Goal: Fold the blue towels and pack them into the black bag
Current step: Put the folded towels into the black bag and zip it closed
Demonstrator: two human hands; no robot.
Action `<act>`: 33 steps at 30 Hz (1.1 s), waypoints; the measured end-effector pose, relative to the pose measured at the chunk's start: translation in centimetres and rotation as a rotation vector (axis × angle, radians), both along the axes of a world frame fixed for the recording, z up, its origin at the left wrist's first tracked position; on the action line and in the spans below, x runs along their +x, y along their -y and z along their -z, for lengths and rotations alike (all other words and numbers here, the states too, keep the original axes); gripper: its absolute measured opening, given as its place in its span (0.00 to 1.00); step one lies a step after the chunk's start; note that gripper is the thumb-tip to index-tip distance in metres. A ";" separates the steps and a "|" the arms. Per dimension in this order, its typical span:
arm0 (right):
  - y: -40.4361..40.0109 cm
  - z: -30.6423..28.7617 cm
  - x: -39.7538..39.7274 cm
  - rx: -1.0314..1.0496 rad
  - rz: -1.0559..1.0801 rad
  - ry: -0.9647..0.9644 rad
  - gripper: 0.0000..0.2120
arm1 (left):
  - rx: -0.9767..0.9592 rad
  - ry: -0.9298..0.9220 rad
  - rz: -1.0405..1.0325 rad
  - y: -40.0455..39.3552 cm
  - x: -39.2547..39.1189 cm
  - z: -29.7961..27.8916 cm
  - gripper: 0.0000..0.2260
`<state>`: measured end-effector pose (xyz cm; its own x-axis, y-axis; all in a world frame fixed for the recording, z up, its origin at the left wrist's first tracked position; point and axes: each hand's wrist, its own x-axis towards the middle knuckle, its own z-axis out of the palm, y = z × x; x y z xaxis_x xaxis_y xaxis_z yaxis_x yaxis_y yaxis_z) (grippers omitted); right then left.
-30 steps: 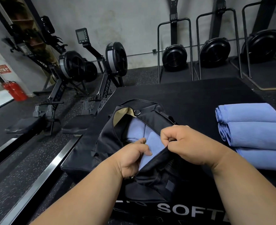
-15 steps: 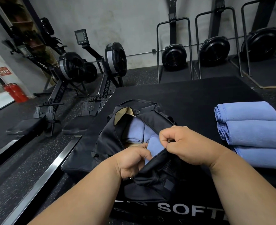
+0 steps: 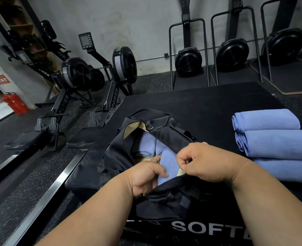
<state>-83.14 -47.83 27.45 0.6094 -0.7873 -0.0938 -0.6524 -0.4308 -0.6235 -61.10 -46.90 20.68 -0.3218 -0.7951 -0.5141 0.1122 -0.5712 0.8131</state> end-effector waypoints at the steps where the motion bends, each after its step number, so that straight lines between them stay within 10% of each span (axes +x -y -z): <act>1: 0.0 0.0 0.0 0.003 0.004 -0.008 0.06 | -0.003 -0.017 0.000 0.0 -0.1 0.0 0.35; 8: -0.1 -0.1 0.0 0.028 0.018 -0.019 0.06 | 0.025 -0.004 0.015 -0.3 0.3 -0.1 0.33; 21: -0.8 -0.3 -0.1 0.076 0.010 0.028 0.09 | -0.184 1.014 0.018 -2.8 1.7 -2.3 0.44; 33: -0.9 -0.3 -4.8 -0.076 0.356 0.306 0.16 | -0.539 0.996 -0.299 -5.2 -2.2 -8.0 0.19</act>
<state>-87.90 -46.97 27.71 0.2910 -0.9499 0.1137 -0.5591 -0.2653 -0.7855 -63.32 -41.74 28.67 0.2697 -0.9629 -0.0071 -0.6390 -0.1845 0.7467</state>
